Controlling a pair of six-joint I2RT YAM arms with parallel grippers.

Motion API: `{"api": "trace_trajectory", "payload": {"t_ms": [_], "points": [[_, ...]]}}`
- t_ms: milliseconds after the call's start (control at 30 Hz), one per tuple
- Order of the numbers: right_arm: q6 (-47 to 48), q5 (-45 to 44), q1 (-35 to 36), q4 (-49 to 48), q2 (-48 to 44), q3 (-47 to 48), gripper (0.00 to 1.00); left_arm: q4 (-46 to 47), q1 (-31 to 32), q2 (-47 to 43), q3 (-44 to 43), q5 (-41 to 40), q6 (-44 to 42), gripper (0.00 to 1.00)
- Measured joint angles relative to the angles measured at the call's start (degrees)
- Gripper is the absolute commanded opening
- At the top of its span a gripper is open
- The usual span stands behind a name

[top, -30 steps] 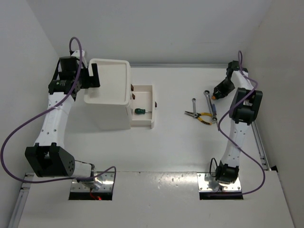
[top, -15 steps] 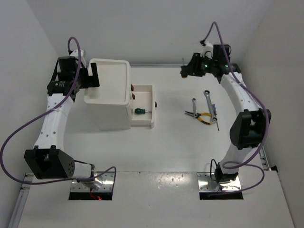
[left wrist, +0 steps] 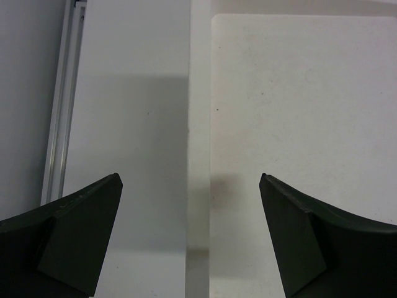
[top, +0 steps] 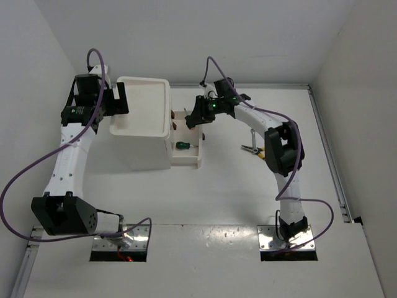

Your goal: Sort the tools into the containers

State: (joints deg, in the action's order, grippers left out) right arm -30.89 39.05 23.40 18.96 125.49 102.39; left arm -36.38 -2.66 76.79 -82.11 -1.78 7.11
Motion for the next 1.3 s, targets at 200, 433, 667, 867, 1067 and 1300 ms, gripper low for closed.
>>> {"api": "trace_trajectory", "payload": {"t_ms": [200, 433, 667, 867, 1067, 1300], "points": [[-1.44, -0.31, 1.97, -0.15, 0.81, 0.0, 0.49, -0.15, 0.0, 0.0, 0.0, -0.66, 0.02, 1.0], [-1.79, -4.11, 1.88, 0.66, 1.14, 1.86, 0.63, -0.17, 0.0, 0.37, 0.0, -0.83, 0.02, 1.0], [0.11, -7.58, 0.55, 2.32, -0.9, 4.0, 0.63, -0.24, 0.0, 2.29, -0.13, -0.63, 0.04, 1.0], [2.89, -10.36, -6.14, 3.1, -8.5, -2.1, 0.53, -0.26, 0.0, 2.8, -0.15, -0.26, 0.0, 0.83], [6.23, -14.01, -10.47, 4.42, -9.9, -10.45, 0.52, -0.31, 0.0, 2.93, -0.15, 0.5, -0.48, 0.61], [10.03, -17.25, -8.09, 8.92, -4.83, -11.26, 0.49, -0.79, 0.0, 3.78, -0.15, 1.92, -1.33, 0.4]]}}
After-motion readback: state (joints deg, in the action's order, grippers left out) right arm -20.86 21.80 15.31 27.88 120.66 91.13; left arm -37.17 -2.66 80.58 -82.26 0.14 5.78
